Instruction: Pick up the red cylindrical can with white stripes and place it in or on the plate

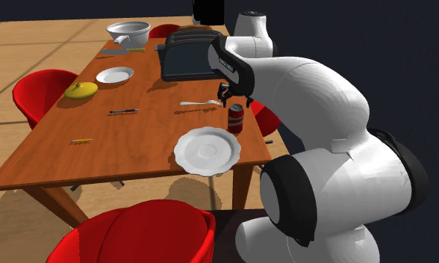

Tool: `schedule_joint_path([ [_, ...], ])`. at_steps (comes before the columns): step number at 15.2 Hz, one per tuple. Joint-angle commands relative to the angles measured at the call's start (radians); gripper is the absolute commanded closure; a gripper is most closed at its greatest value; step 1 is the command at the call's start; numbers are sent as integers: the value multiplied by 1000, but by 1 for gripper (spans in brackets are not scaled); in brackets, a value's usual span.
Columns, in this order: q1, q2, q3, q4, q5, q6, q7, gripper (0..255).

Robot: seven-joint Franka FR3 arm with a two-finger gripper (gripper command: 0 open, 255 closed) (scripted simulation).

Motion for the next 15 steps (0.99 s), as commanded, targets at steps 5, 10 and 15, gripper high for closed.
schedule_joint_path([
  [5, 1, 7, 4, -52, 1, 60, 0, 0],
  [10, 1, 7, 4, -52, 1, 60, 0, 0],
  [15, 1, 7, 4, -52, 1, 60, 0, 255],
])
